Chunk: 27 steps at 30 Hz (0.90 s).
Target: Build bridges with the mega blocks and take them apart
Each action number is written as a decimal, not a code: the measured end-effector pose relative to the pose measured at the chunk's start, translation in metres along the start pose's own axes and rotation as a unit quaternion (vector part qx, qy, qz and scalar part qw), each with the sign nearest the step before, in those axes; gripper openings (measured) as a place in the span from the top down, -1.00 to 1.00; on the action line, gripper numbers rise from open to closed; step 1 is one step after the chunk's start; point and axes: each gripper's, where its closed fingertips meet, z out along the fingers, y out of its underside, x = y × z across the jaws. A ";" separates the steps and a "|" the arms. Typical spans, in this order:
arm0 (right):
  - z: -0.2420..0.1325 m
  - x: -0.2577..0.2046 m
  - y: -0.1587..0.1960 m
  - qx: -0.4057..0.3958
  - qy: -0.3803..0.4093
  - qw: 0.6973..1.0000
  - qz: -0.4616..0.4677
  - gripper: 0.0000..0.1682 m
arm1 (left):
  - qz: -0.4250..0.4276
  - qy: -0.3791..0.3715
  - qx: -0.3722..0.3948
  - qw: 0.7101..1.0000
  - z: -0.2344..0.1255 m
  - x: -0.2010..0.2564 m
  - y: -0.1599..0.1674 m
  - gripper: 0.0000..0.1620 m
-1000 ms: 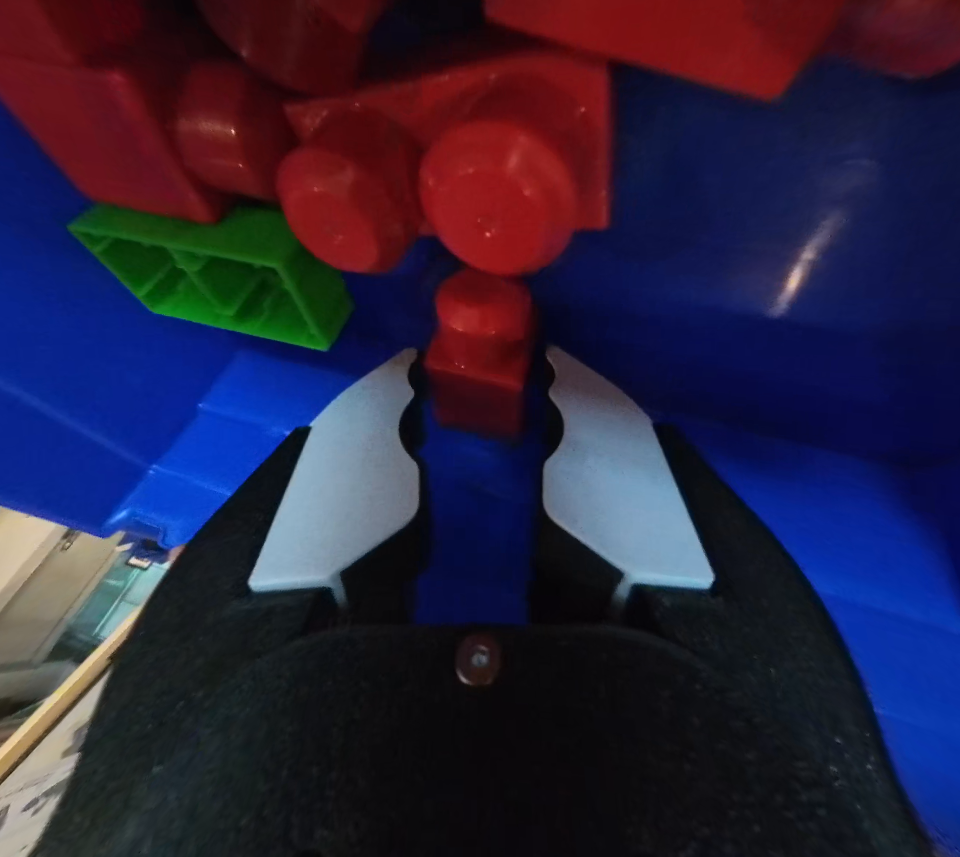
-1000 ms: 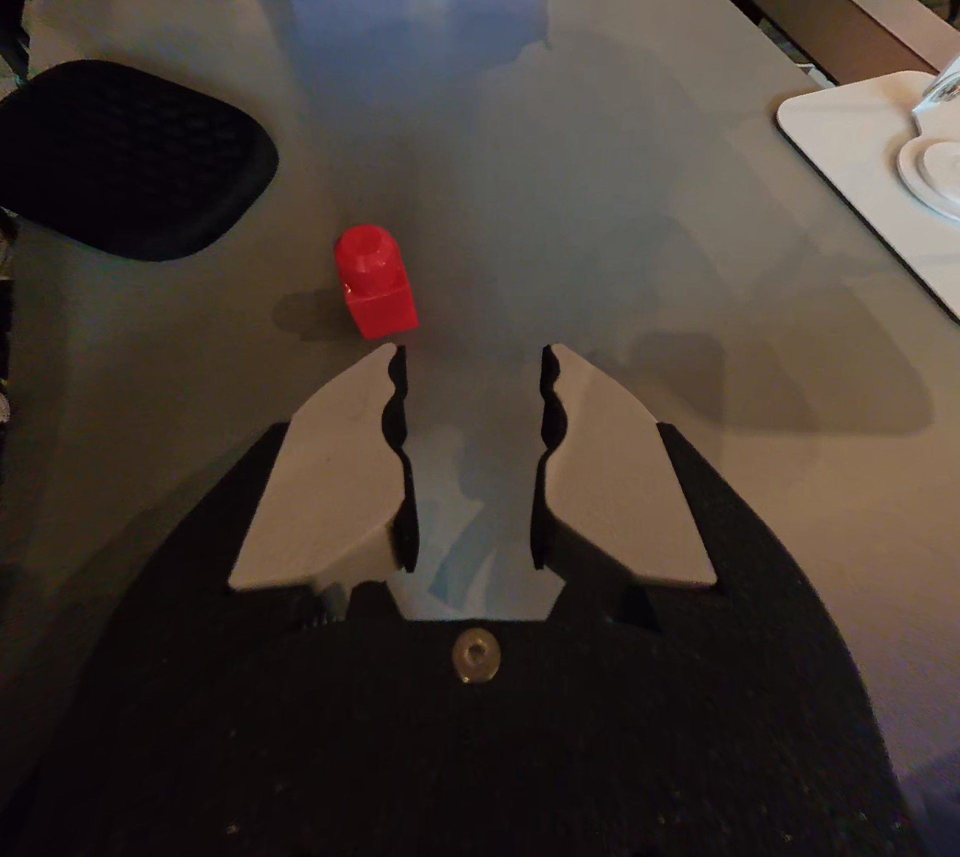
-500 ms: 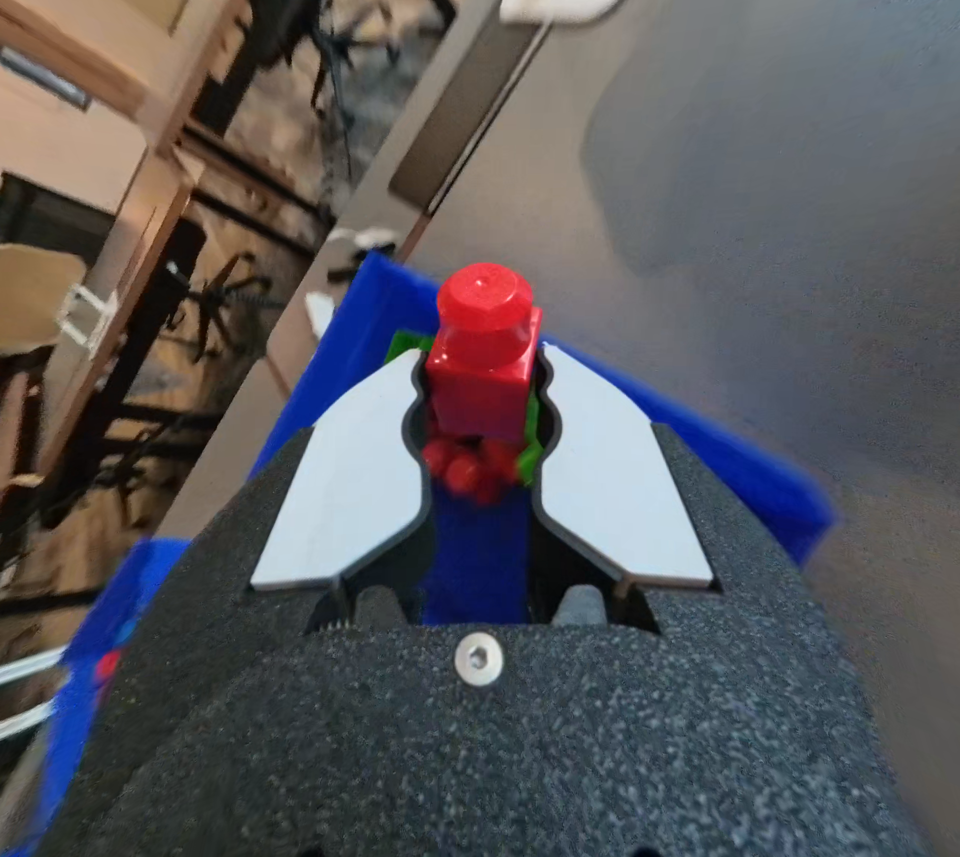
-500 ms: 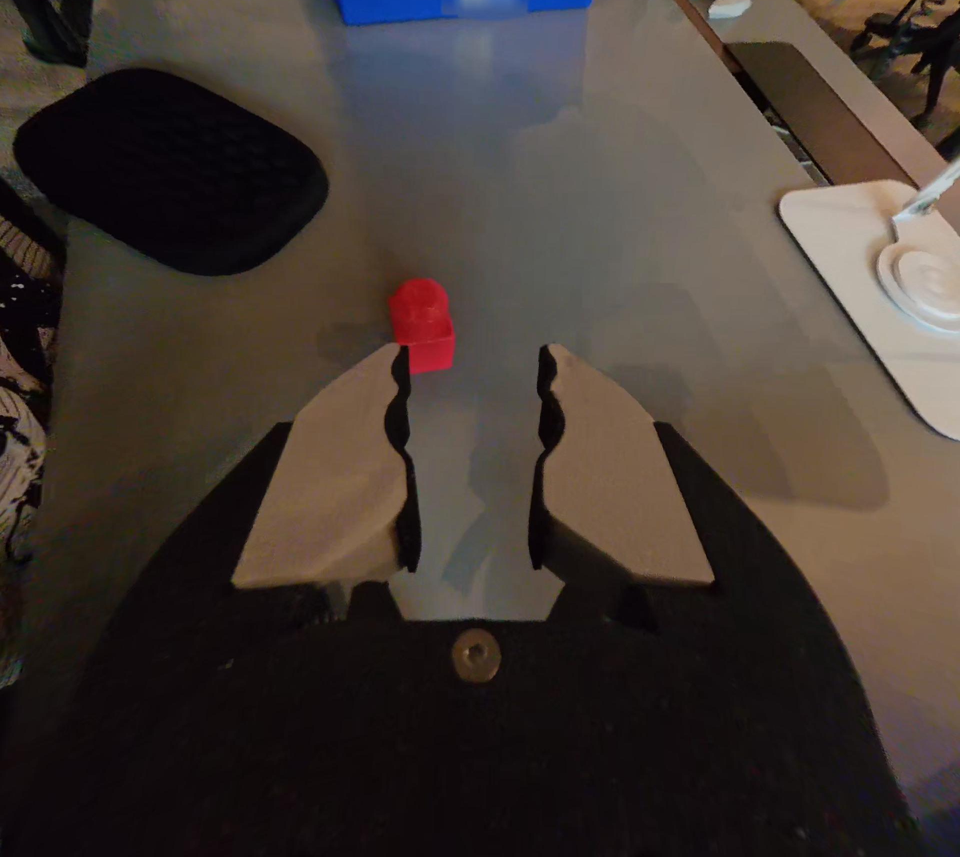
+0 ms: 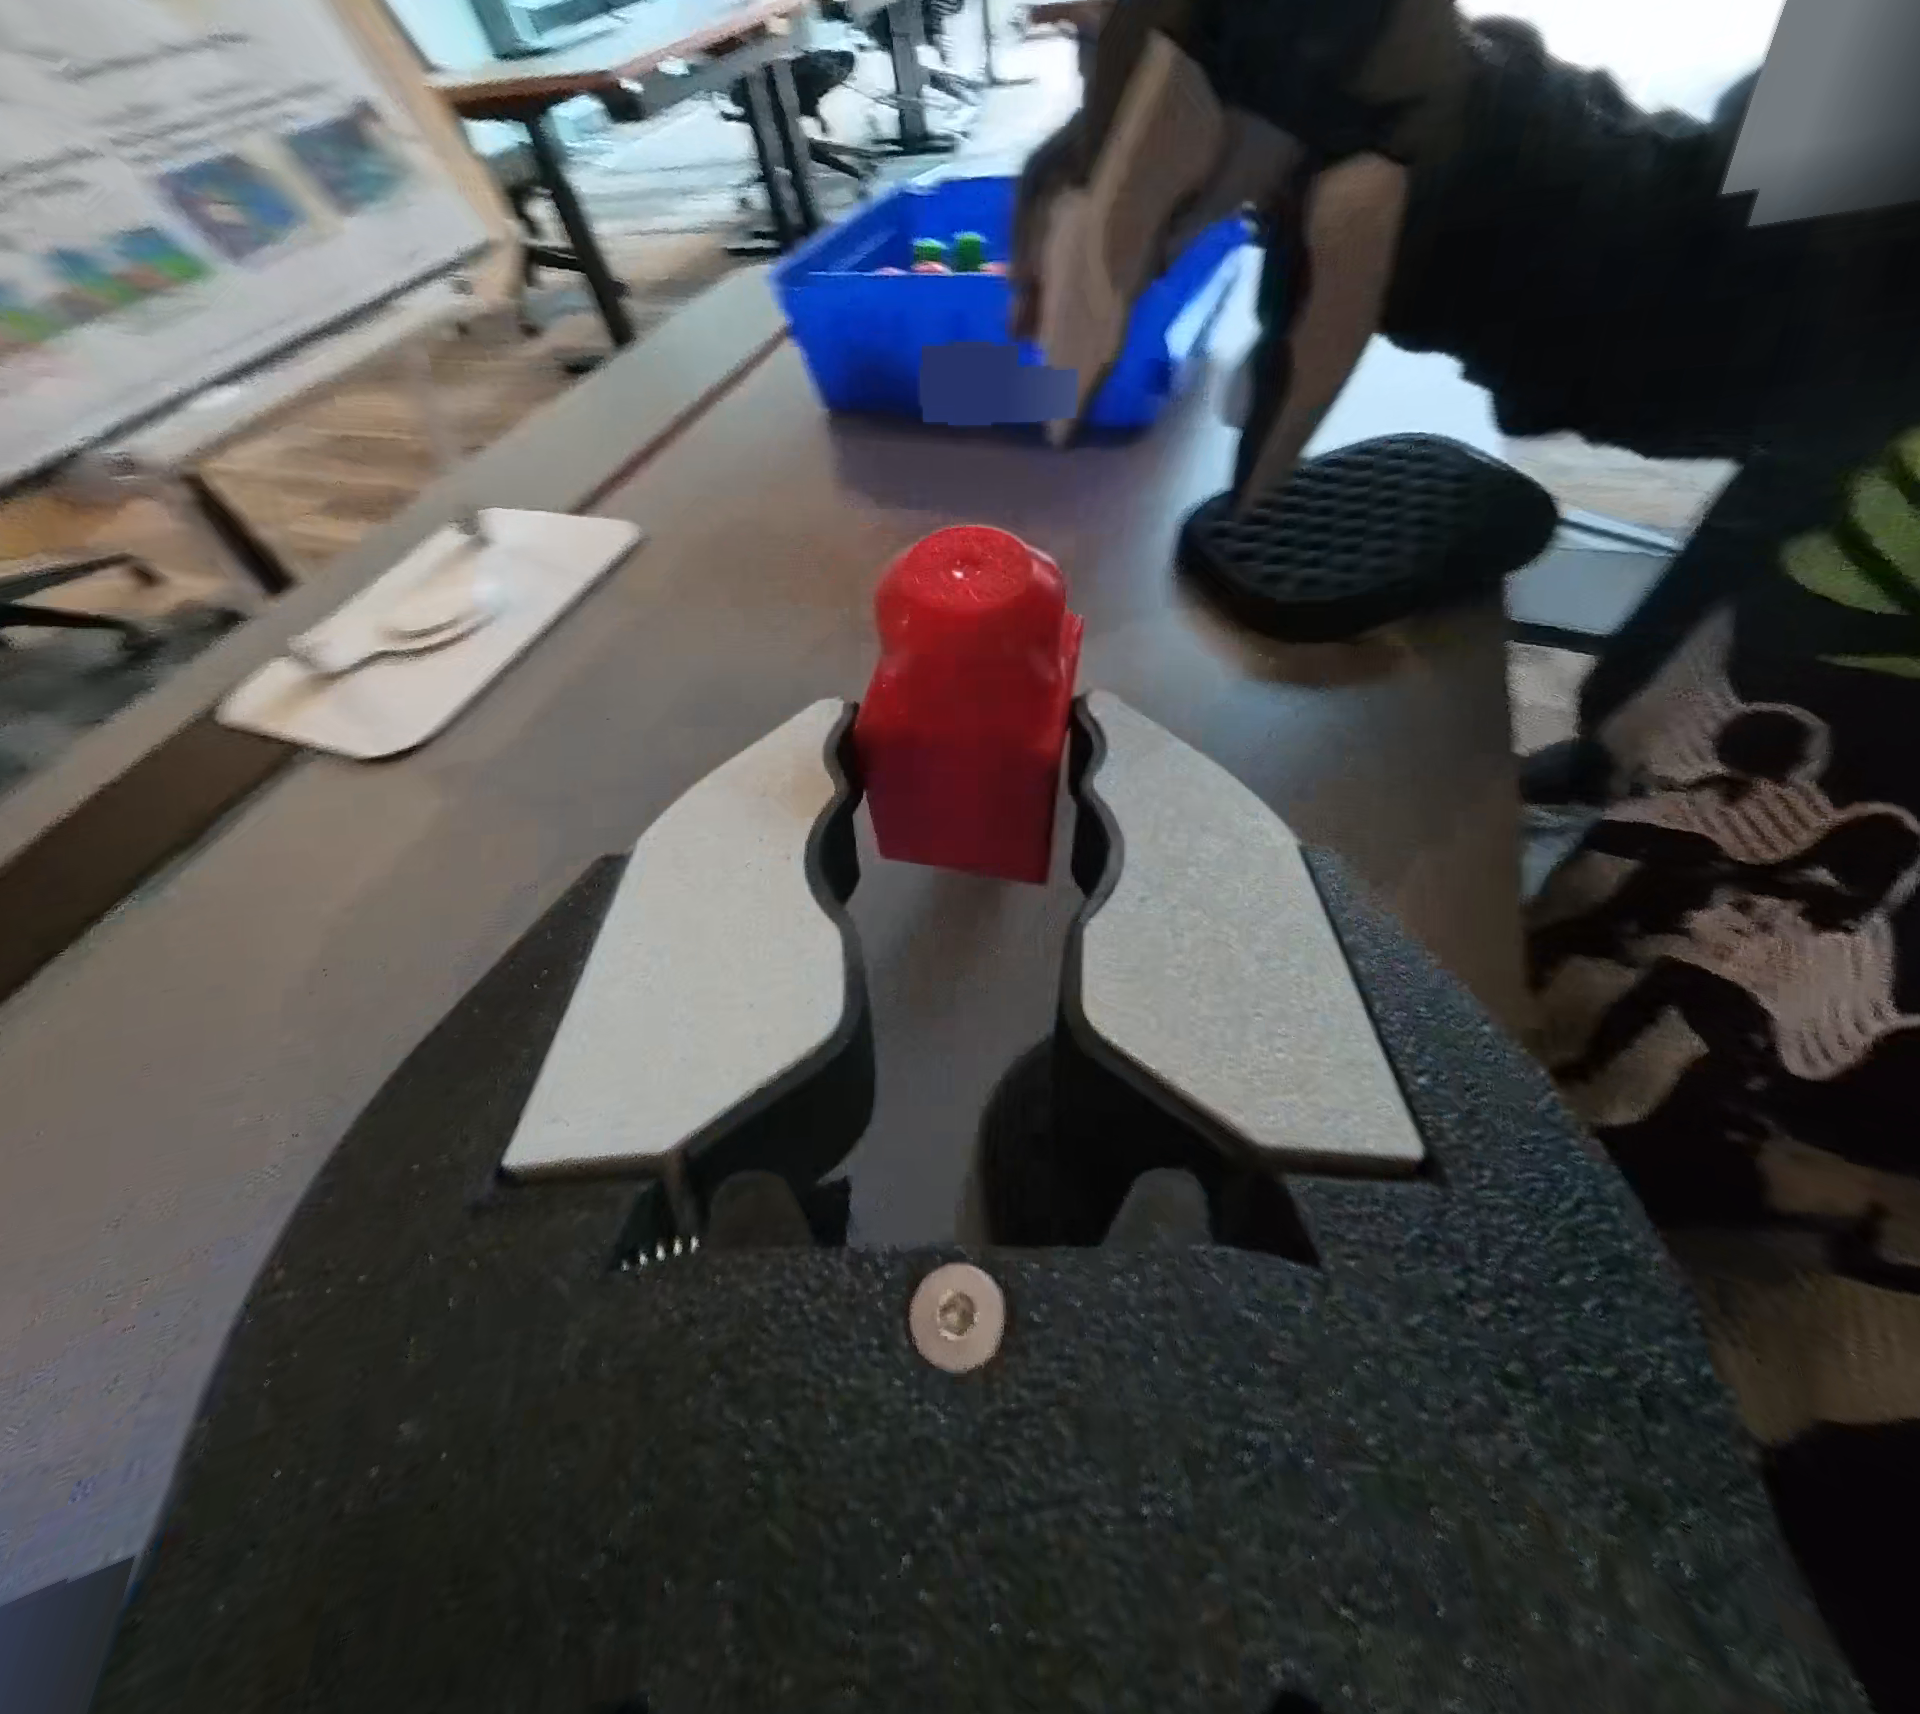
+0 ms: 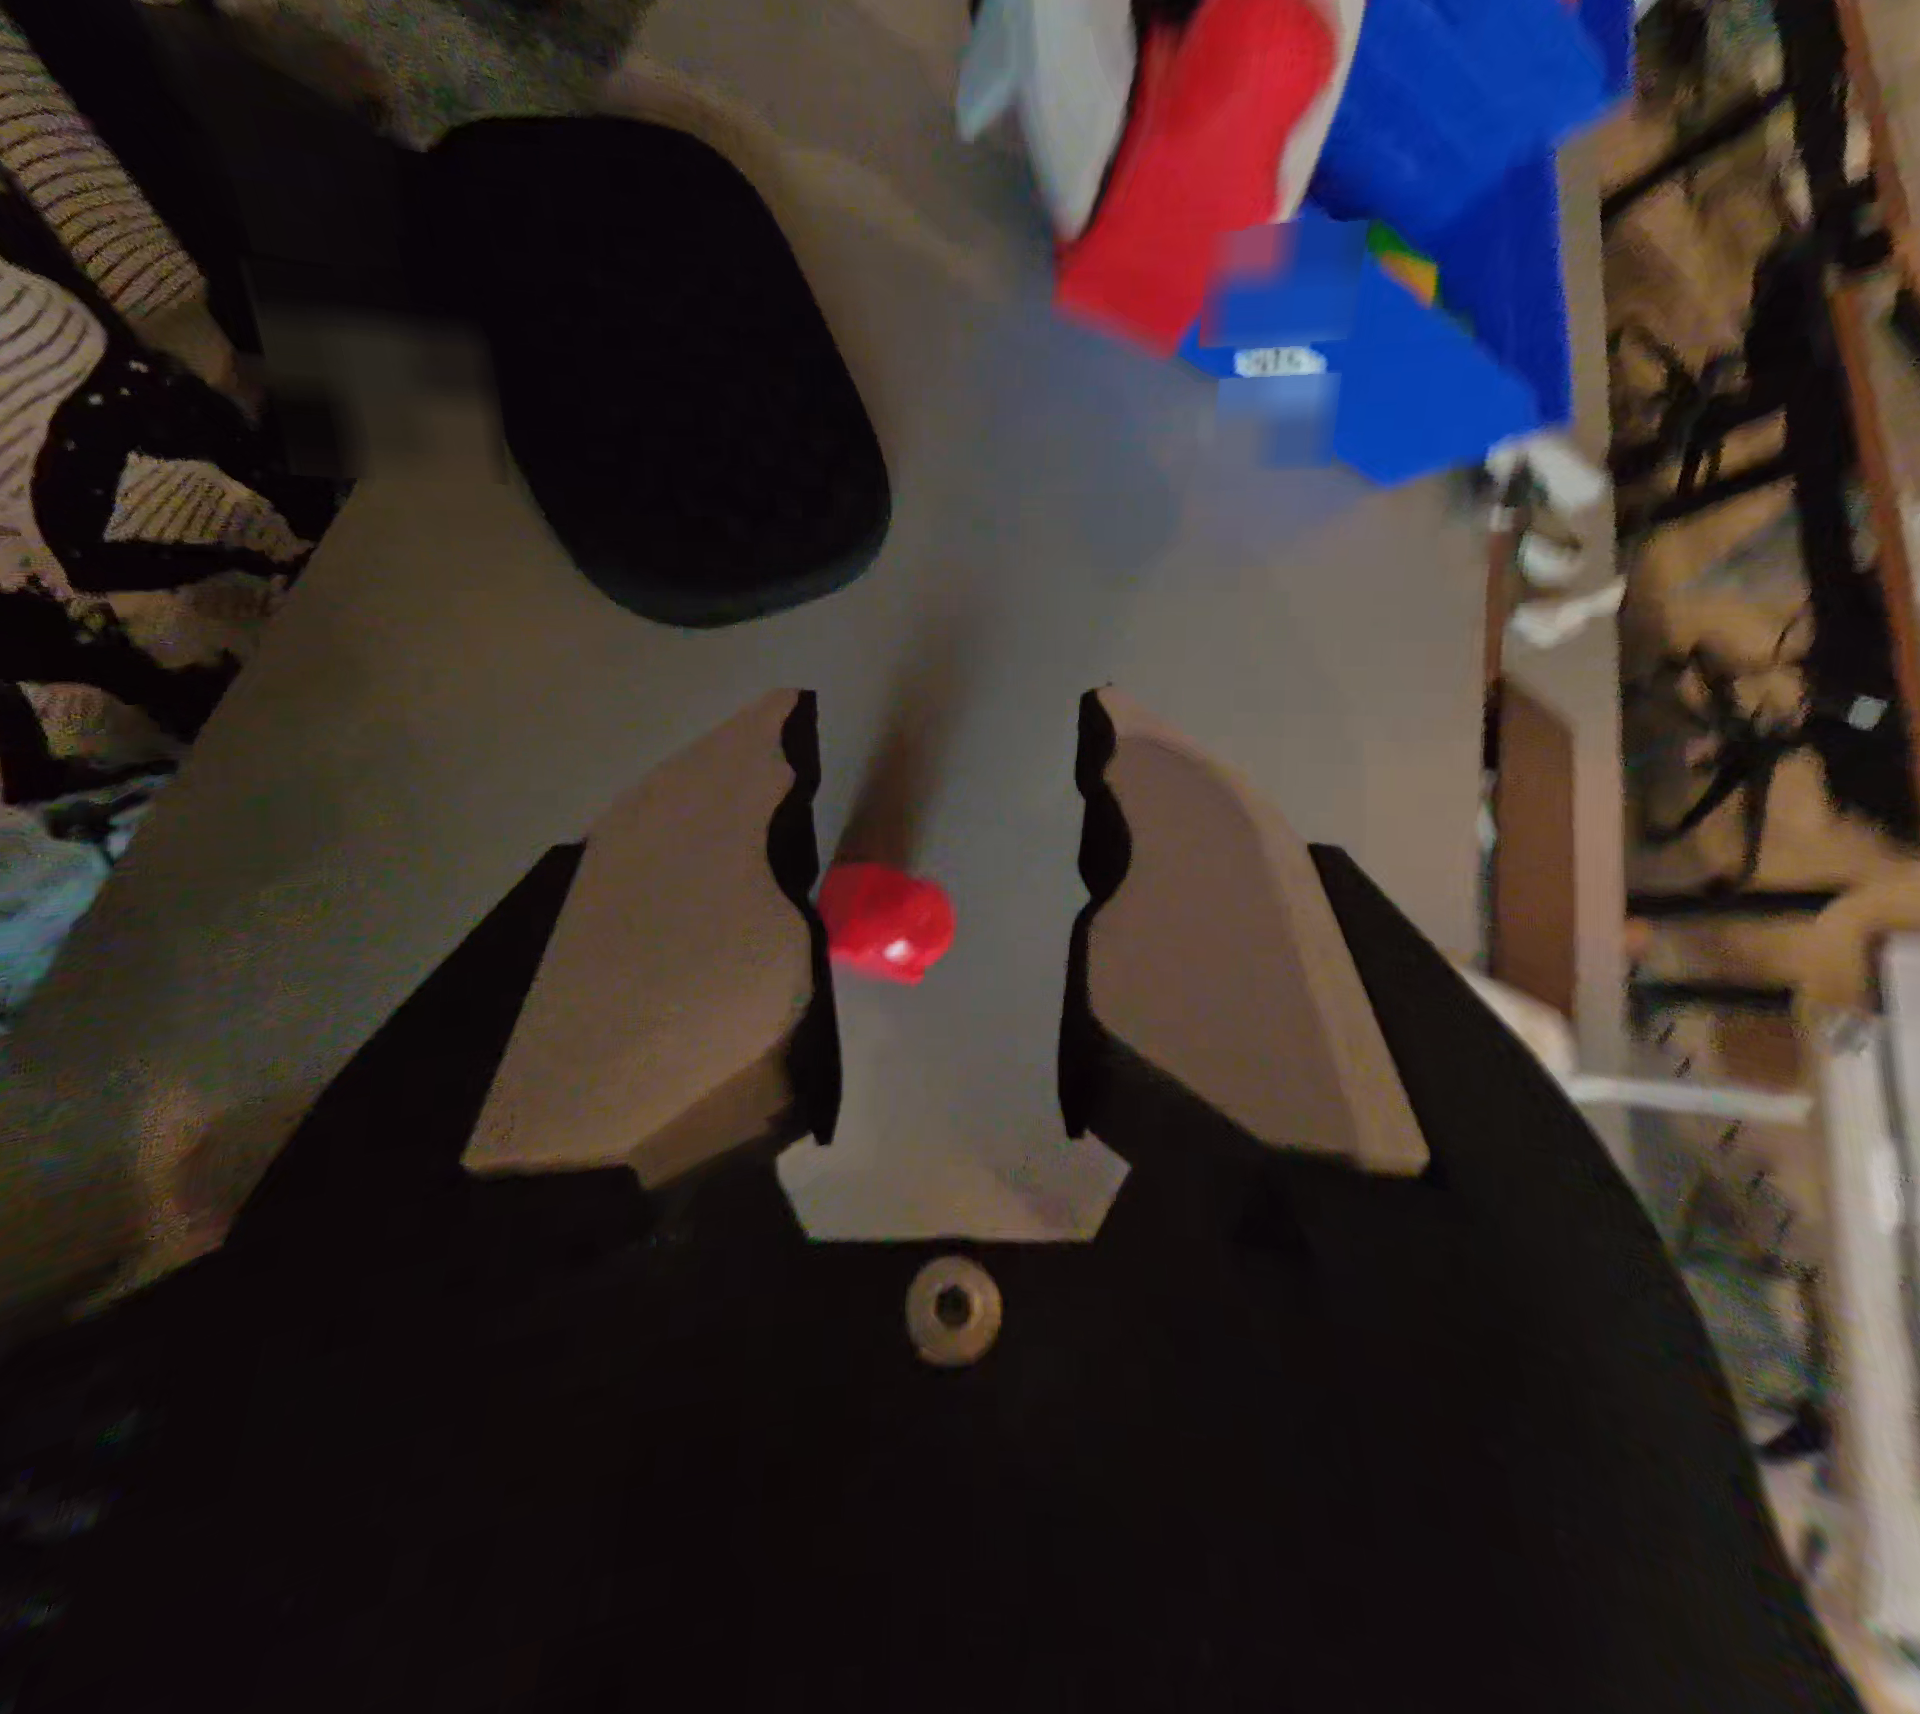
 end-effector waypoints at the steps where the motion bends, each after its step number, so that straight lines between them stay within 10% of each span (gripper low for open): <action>1: 0.001 0.000 -0.012 0.011 -0.008 0.999 -0.032 0.44 | 0.002 0.022 -0.009 1.000 0.009 0.013 0.003 0.53; 16: 0.001 -0.061 -0.037 -0.089 -0.255 0.927 -0.260 0.56 | 0.066 0.243 -0.105 0.962 0.069 0.124 0.012 0.53; 27: -0.006 -0.065 -0.024 -0.117 -0.253 0.928 -0.248 0.63 | 0.047 0.223 -0.038 0.973 0.080 0.122 0.002 0.35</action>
